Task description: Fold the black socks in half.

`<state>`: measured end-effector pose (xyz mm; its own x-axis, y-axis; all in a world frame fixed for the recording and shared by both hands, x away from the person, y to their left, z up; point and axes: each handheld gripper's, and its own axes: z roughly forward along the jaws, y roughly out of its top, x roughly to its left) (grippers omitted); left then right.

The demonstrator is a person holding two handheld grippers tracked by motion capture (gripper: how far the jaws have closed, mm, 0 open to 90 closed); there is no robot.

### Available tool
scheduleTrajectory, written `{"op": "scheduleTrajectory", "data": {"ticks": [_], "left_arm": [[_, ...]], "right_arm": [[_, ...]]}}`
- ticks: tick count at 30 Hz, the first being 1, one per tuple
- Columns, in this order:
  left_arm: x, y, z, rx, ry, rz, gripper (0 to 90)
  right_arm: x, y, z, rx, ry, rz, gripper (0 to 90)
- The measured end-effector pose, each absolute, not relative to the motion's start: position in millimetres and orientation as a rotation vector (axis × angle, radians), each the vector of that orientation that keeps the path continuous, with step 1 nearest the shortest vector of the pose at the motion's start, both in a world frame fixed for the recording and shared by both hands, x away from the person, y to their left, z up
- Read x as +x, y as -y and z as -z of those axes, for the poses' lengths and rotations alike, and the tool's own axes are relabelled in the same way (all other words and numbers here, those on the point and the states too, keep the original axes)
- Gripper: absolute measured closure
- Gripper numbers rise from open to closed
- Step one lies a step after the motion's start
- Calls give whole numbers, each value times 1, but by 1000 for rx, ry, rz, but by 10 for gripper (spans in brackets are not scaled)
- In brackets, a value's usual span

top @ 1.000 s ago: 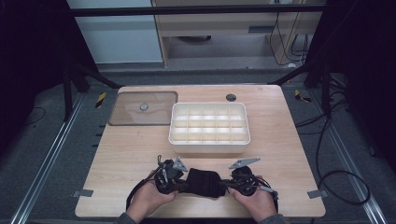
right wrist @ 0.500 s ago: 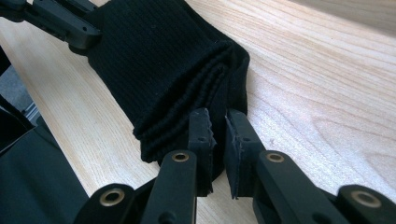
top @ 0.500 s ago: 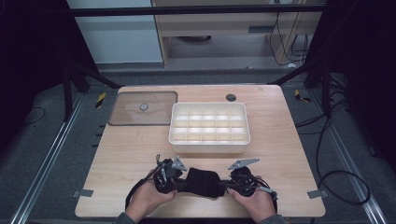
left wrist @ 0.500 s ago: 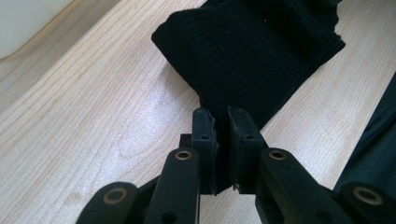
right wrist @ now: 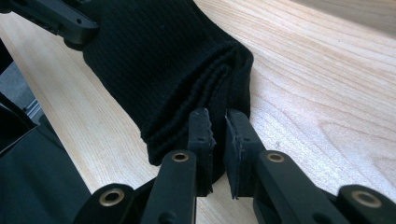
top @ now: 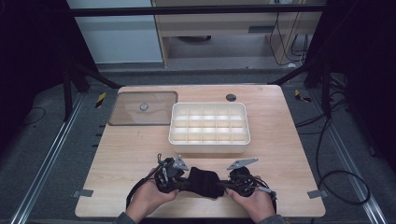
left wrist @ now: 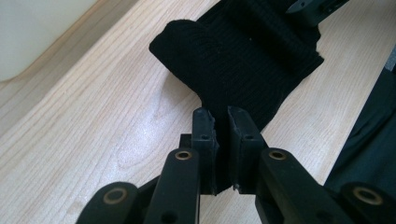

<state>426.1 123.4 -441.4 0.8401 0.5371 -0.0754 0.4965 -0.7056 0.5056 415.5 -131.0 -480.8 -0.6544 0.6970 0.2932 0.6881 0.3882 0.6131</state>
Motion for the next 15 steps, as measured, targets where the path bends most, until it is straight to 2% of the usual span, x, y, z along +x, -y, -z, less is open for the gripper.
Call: {"op": "scheduleTrajectory", "data": {"ticks": [15], "left_arm": [[425, -112, 432, 2485, -717, -107, 816]], "right_arm": [[416, 129, 481, 1301, -2608, -1142, 817]]}}
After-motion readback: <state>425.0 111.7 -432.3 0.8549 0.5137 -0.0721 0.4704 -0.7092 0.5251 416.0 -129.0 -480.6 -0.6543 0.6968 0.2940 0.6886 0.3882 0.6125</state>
